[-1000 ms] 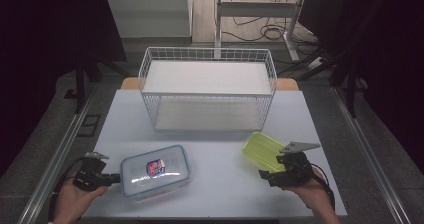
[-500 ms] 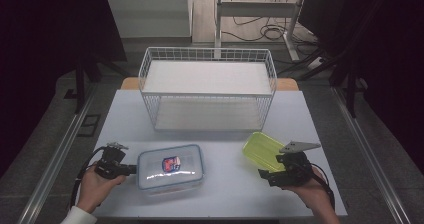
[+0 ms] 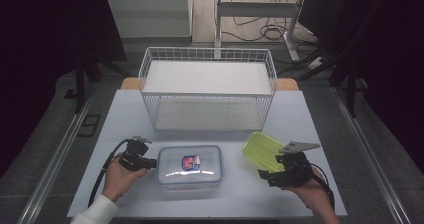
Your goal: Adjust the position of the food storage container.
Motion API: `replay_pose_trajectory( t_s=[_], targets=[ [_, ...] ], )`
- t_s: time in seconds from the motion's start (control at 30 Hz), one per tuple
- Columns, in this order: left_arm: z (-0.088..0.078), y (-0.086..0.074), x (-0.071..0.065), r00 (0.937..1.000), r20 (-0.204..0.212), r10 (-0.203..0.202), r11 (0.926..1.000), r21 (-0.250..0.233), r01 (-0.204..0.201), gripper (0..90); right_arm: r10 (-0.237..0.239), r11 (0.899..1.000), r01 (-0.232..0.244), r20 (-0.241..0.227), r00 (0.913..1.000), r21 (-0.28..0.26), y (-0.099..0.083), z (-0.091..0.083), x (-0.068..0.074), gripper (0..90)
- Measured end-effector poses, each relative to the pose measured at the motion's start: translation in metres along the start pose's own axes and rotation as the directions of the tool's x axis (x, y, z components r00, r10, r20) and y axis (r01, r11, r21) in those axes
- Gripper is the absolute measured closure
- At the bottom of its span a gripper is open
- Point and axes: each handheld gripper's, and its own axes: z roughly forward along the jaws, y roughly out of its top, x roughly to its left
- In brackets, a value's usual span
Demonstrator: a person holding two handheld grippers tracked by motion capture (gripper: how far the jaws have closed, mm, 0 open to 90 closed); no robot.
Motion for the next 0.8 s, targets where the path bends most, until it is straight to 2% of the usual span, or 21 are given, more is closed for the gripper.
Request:
replay_pose_trajectory(
  t_s=[0.07, 0.23, 0.33, 0.43, 0.63, 0.7, 0.8],
  targets=[
    [0.003, 0.001, -0.001, 1.0000, 0.004, -0.008, 0.9999, -0.009, 0.008, 90.0, -0.001, 1.000, 0.001, 0.000, 1.0000, 0.000, 0.000, 0.001, 0.001, 18.5],
    [0.006, 0.002, -0.002, 1.0000, 0.004, 0.002, 1.0000, -0.006, -0.002, 90.0, -0.004, 1.000, 0.005, -0.002, 1.0000, 0.007, 0.000, 0.003, 0.002, 18.5],
    [0.005, 0.000, 0.000, 0.9998, 0.015, -0.010, 0.9996, -0.026, 0.011, 90.0, -0.004, 1.000, 0.004, -0.002, 1.0000, 0.006, 0.000, 0.003, 0.002, 18.5],
    [-0.004, -0.004, 0.002, 0.9997, 0.018, -0.013, 0.9982, -0.058, 0.014, 90.0, -0.006, 1.000, 0.006, 0.004, 1.0000, 0.002, 0.000, 0.003, 0.003, 18.5],
    [-0.032, -0.020, 0.001, 0.9990, 0.028, -0.036, 0.9884, -0.147, 0.039, 86.8, 0.001, 1.000, -0.001, -0.004, 1.0000, -0.017, 0.001, 0.003, 0.007, 18.5],
    [-0.039, -0.026, -0.001, 0.9983, 0.036, -0.046, 0.9828, -0.177, 0.052, 81.6, 0.008, 1.000, -0.008, -0.015, 0.9999, -0.029, 0.001, 0.004, 0.008, 18.3],
    [-0.050, -0.033, -0.003, 0.9945, 0.089, -0.056, 0.9749, -0.210, 0.074, 59.7, 0.022, 0.998, -0.025, -0.039, 0.9990, -0.065, 0.002, 0.006, 0.011, 17.4]
  ],
)
